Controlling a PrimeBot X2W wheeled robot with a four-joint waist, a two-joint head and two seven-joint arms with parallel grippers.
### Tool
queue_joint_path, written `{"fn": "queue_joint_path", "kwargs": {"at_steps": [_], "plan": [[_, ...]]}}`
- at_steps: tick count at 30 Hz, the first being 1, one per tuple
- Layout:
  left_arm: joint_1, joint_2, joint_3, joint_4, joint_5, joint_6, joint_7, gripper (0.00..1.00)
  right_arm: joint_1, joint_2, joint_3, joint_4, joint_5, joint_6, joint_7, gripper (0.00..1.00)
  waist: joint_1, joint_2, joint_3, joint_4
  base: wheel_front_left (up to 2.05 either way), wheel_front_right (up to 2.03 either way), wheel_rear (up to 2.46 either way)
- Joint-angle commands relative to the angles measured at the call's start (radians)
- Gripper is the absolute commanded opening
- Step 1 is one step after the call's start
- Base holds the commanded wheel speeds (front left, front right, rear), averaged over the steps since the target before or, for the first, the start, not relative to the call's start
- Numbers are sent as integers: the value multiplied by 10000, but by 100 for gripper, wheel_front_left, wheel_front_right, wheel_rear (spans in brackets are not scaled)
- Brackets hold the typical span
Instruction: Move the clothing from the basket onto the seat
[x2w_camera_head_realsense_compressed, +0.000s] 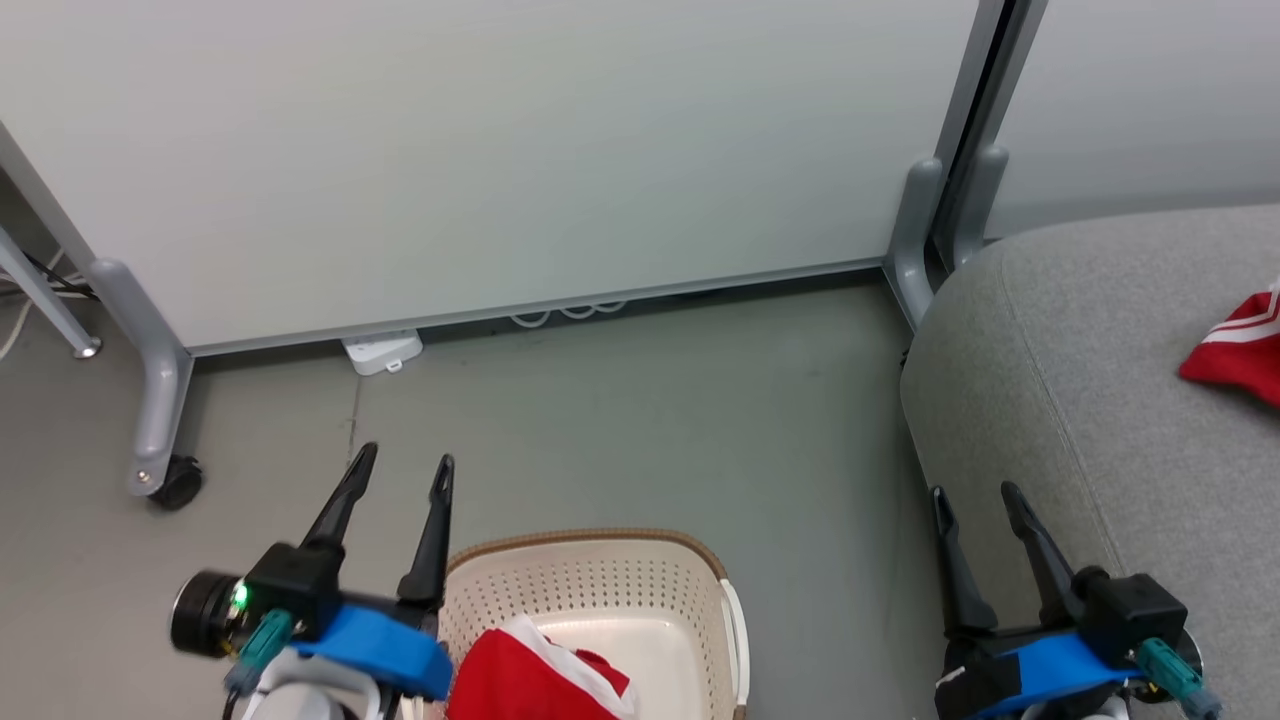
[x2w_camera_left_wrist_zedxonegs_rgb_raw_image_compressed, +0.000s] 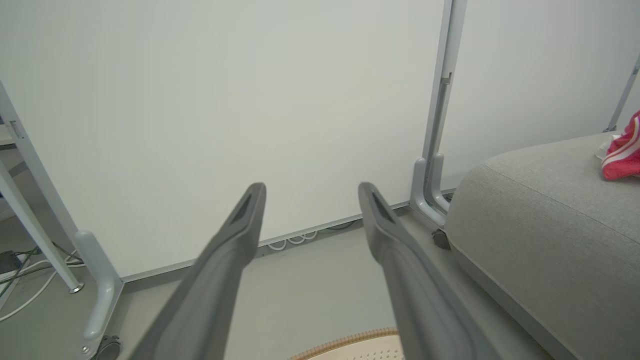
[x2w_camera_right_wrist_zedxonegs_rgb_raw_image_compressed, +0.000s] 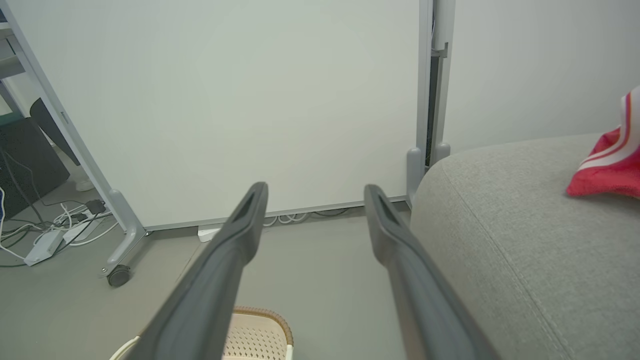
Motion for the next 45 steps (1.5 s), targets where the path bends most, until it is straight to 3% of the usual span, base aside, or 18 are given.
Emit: {"fn": "queue_joint_path", "kwargs": {"at_steps": [1, 5, 15, 23, 32, 39, 45], "plan": [[-383, 142, -232, 249, 42, -71, -28, 100, -202, 25, 1, -57, 12, -9, -1, 100, 0, 0, 201, -100, 0, 0, 0], [-1497, 407, -1224, 1169, 37, -130, -30, 100, -555, 22, -9, -196, -70, -9, -1, 100, 0, 0, 715, -297, 0, 0, 0], [-4285, 1383, -4892, 3637, -1050, -130, -30, 100, -1837, 21, -4, -701, -43, -9, -1, 100, 0, 0, 2441, -1057, 0, 0, 0], [-6111, 1848, -7772, 5481, -2016, -121, -16, 100, -2871, 24, -70, -1074, 94, -9, -1, 100, 0, 0, 3999, -1494, 0, 0, 0], [-7646, 2485, -11061, 6628, -3010, -122, 411, 100, -3949, 23, 236, -1461, 303, -9, -1, 100, 0, 0, 5748, -2094, 0, 0, 0], [-8299, 2994, -11692, 6770, -2976, -122, 1068, 100, -4474, 23, 362, -1744, 476, -10, -1, 100, 0, 0, 6914, -2389, 0, 0, 0], [-8498, 3353, -11699, 6713, -2011, -122, 1655, 100, -4811, 22, 397, -2024, 593, -9, -1, 100, 0, 0, 7818, -2585, 0, 0, 0]]}}
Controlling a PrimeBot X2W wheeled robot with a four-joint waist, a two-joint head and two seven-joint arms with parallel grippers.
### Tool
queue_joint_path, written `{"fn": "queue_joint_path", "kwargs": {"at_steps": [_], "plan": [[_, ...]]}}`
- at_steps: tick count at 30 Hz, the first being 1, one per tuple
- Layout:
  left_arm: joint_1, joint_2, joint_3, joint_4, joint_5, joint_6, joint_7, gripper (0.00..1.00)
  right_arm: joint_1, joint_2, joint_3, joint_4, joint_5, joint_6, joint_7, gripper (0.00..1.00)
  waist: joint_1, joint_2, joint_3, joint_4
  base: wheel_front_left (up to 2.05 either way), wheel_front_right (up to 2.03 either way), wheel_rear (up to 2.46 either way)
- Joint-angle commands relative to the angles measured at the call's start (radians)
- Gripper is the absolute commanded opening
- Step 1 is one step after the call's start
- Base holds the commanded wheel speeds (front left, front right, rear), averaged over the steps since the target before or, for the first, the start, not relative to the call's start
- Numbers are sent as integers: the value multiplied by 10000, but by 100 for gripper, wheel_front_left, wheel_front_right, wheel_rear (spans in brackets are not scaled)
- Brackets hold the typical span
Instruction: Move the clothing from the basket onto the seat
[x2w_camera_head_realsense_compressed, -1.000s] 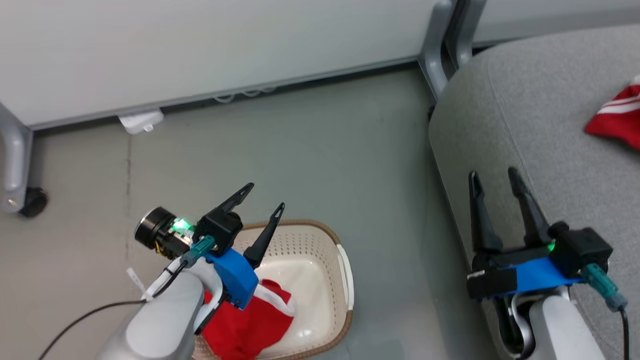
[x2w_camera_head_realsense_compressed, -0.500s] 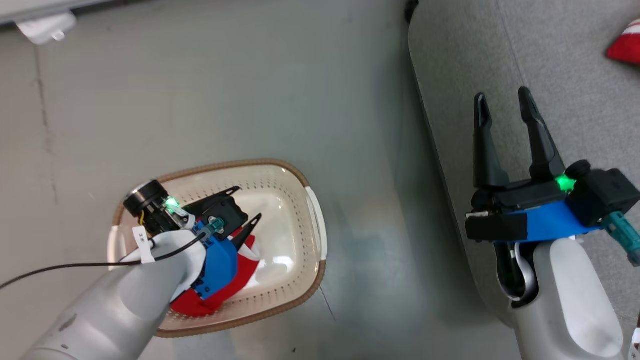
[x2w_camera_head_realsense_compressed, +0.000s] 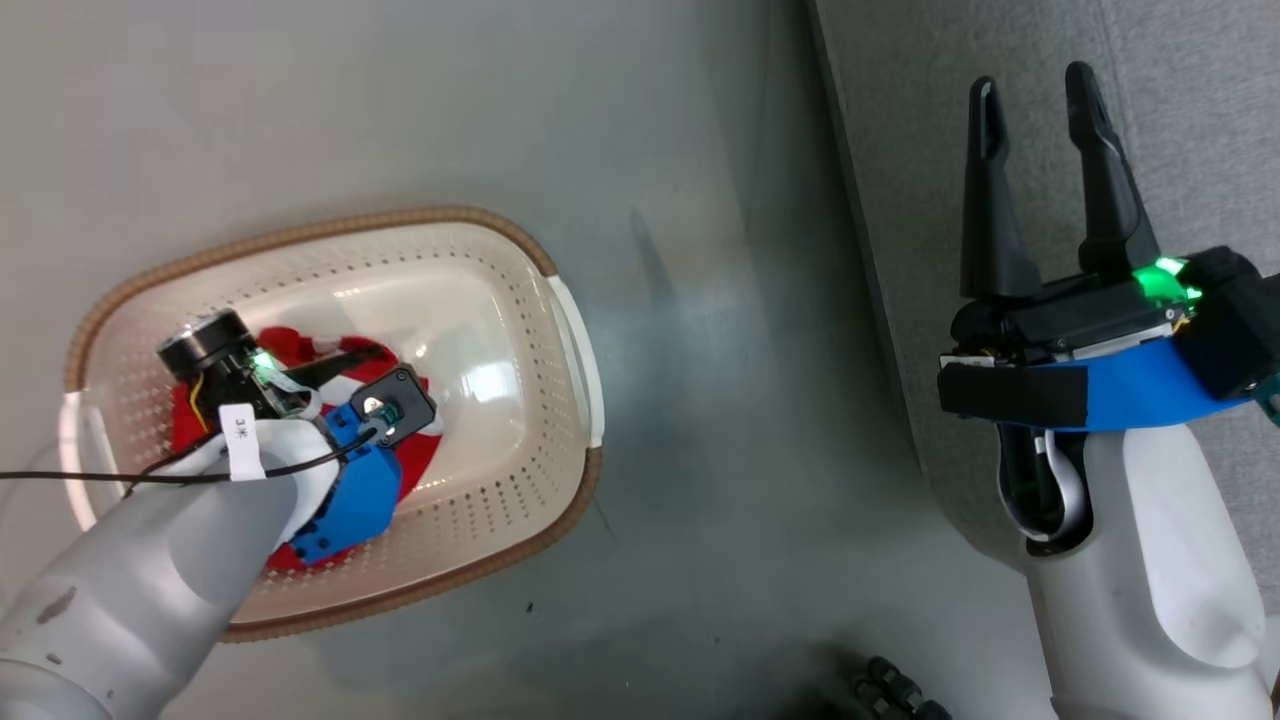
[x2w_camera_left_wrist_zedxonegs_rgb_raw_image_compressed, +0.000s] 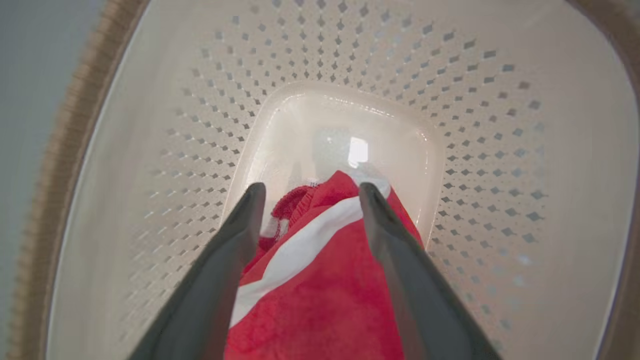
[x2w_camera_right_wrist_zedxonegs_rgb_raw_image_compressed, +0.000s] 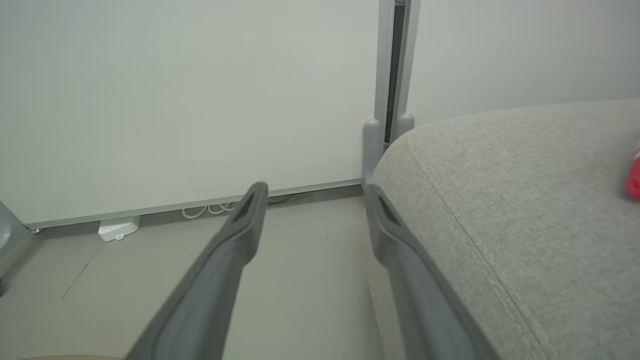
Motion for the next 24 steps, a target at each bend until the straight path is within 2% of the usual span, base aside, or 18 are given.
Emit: {"fn": "queue_joint_path", "kwargs": {"at_steps": [1, 11, 22, 23, 24], "plan": [[-261, 206, -2, 22, 253, 8, 137, 100, -249, 19, 2, -139, 57, -9, -1, 100, -2, 0, 638, -216, 0, 0, 0], [-886, 557, -7, 566, 1229, 8, 787, 100, -546, 20, 88, -450, 99, -9, -1, 100, -2, 0, 1802, -259, 0, 0, 0], [-1236, 337, -6, 1338, 1343, 7, 1490, 100, -641, 18, 33, -544, 115, -10, -1, 100, -2, 0, 2347, -203, 0, 0, 0], [-1235, 321, -6, 1353, 1346, 7, 1524, 75, -651, 18, 26, -540, 119, -9, -1, 100, -2, 0, 2361, -203, 0, 0, 0], [-1236, 308, -6, 1359, 1373, 7, 1492, 45, -659, 18, 26, -532, 122, -10, -1, 100, -2, 0, 2370, -205, 0, 0, 0]]}}
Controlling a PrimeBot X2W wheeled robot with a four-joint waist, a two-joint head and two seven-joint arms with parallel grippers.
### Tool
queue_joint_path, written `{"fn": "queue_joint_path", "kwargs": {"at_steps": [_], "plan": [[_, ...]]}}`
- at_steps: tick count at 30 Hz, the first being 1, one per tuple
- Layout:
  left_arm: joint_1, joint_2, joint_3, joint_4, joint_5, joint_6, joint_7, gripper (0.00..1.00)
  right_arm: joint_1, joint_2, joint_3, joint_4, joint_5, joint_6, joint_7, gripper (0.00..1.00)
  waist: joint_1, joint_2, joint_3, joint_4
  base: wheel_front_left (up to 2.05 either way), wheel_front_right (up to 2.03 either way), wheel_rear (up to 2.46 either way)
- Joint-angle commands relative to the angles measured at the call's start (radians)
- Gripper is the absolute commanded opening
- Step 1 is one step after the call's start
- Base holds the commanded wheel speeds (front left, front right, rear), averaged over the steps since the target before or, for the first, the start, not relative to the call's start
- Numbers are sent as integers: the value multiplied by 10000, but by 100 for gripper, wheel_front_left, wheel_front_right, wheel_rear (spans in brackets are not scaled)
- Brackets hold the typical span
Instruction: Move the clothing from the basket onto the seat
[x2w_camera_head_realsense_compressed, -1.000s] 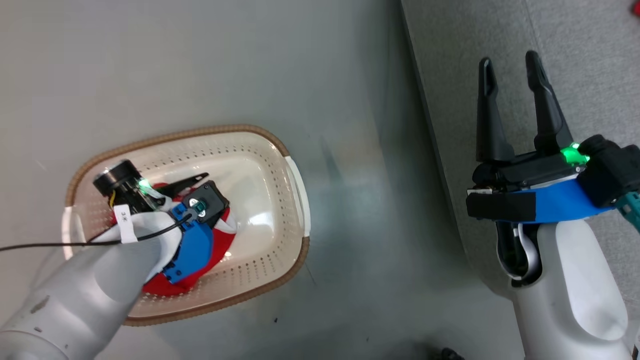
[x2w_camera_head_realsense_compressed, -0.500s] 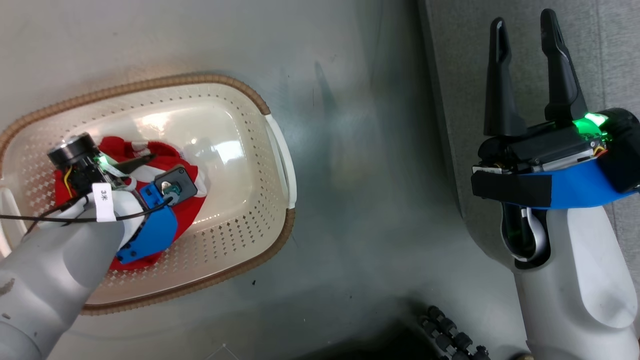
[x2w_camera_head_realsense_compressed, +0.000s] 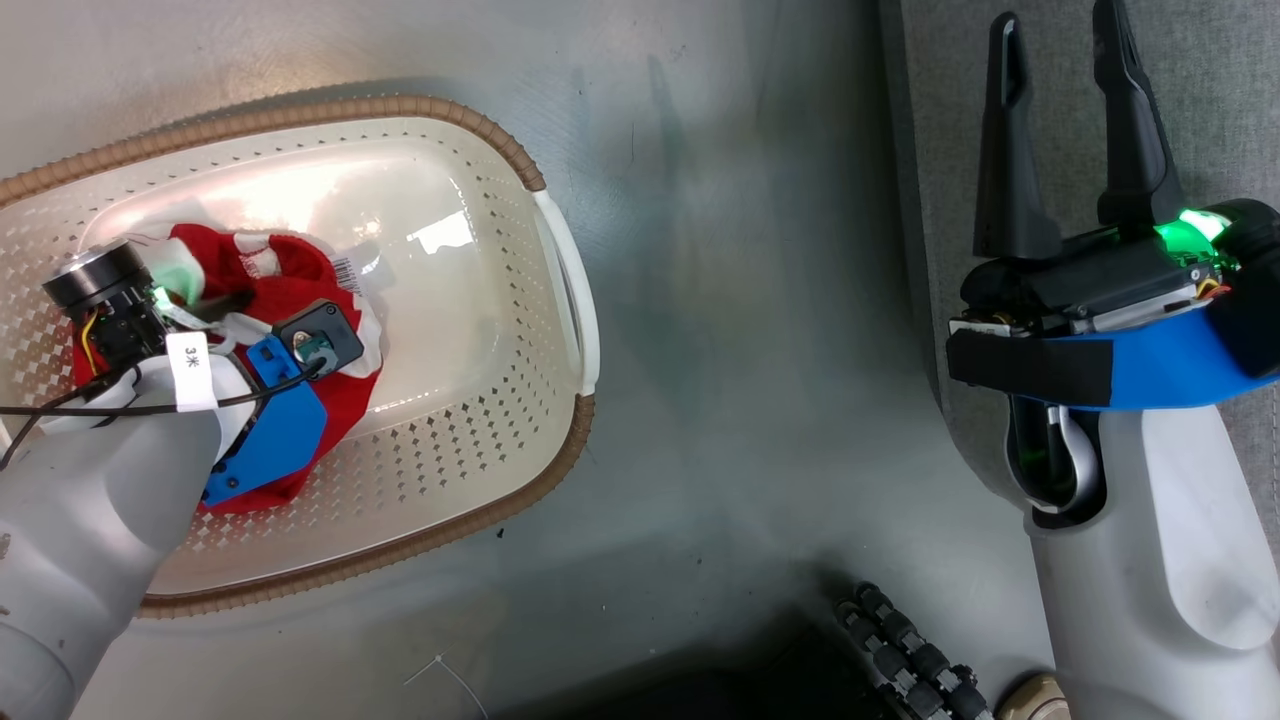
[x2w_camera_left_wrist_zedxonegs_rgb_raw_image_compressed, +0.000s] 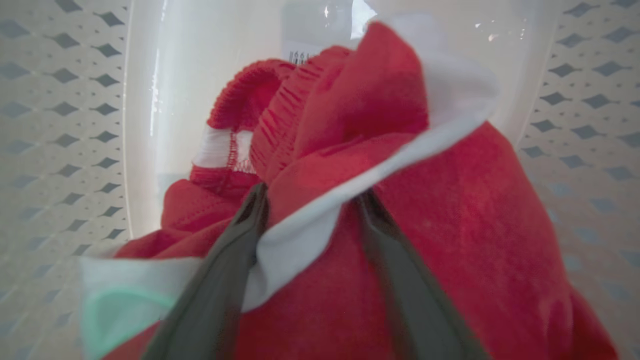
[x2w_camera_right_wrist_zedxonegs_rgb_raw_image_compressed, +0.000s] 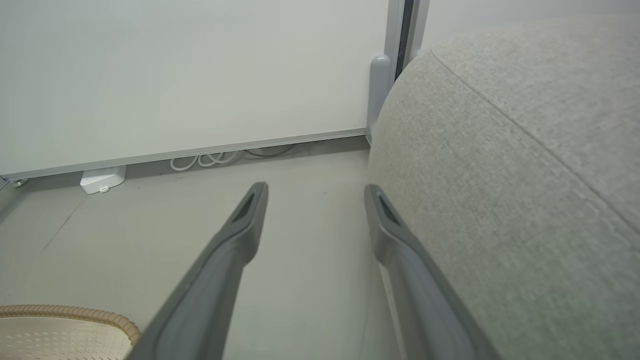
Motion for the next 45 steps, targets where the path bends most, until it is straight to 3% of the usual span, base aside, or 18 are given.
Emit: {"fn": "queue_joint_path", "kwargs": {"at_steps": [1, 19, 45], "plan": [[-47, -21, 0, 48, 6, 7, -5, 0, -147, 18, -26, -23, 43, -9, -1, 100, -1, 0, 14, -4, 0, 0, 0], [286, -650, -1, -253, -612, 7, -662, 0, 85, 18, -153, 308, -129, -7, -1, 100, -1, 0, -817, 404, 0, 0, 0], [1211, -1958, 153, -1155, -3435, 7, -3095, 0, 1357, 12, -699, 1445, -854, -7, 0, 100, -1, 0, -4385, 1991, 0, 0, 0]]}}
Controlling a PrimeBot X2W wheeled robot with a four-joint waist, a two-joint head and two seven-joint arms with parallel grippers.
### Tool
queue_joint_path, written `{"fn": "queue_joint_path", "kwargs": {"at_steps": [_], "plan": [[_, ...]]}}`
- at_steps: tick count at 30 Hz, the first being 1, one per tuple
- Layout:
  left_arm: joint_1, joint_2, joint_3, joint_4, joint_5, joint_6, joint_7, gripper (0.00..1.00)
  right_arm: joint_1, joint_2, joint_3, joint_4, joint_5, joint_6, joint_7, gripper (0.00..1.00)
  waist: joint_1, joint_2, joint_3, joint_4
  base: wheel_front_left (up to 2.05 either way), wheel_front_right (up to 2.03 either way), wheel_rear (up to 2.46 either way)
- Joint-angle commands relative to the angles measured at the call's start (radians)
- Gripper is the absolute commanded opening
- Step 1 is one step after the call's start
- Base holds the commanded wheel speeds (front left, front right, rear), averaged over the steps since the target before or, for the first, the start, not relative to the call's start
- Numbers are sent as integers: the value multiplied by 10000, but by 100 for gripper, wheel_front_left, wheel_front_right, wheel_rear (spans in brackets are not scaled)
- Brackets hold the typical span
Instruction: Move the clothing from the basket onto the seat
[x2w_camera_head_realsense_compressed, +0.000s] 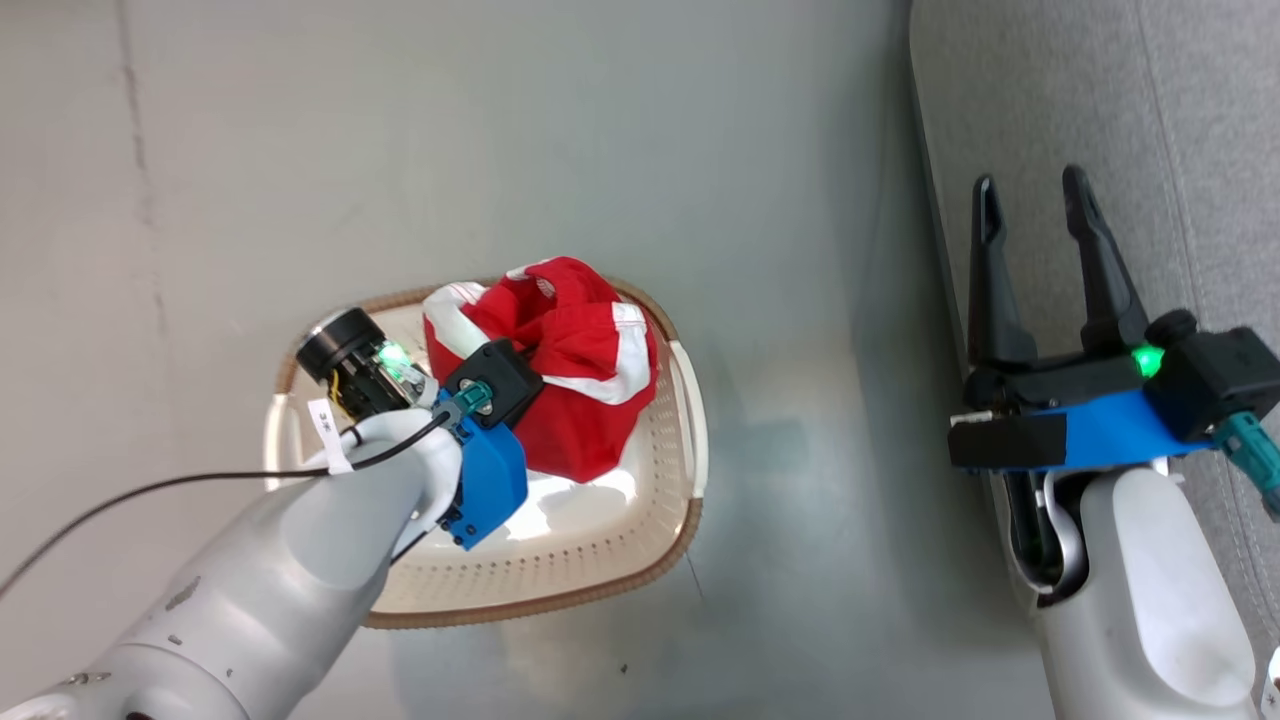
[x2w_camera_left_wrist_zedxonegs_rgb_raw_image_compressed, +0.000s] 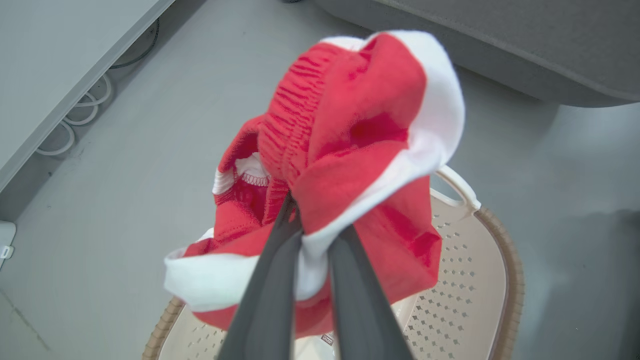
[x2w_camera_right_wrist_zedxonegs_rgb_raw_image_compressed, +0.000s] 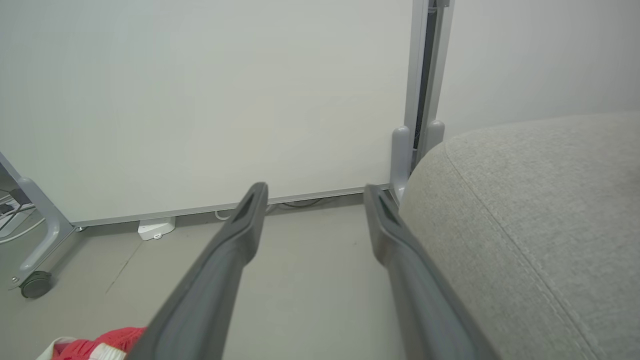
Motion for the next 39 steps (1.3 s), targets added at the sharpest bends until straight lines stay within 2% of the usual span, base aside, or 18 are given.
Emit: {"fn": "queue_joint_path", "kwargs": {"at_steps": [1, 14, 23, 30, 39], "plan": [[203, -46, 129, -148, -188, 7, -85, 0, 215, 5, -52, 77, -91, -7, 0, 100, 2, 0, -598, 345, 0, 0, 0], [1605, 267, 2139, -2595, -250, 404, -91, 0, 1272, 6, -230, 544, -156, -7, 0, 100, 2, 0, -2579, 732, 0, 0, 0], [2413, 213, 3231, -3854, -112, 648, -92, 0, 2070, 5, -273, 763, -150, -7, 0, 100, 2, 0, -3856, 924, 0, 0, 0], [2793, 14, 3787, -4565, -73, 834, -93, 0, 2641, 5, -171, 918, -82, -7, 0, 100, 2, 0, -4698, 1016, 0, 0, 0], [3117, -151, 3867, -4892, -159, 945, -93, 0, 3200, 5, 25, 1085, 54, -7, 0, 100, 2, 0, -5575, 962, 0, 0, 0]]}}
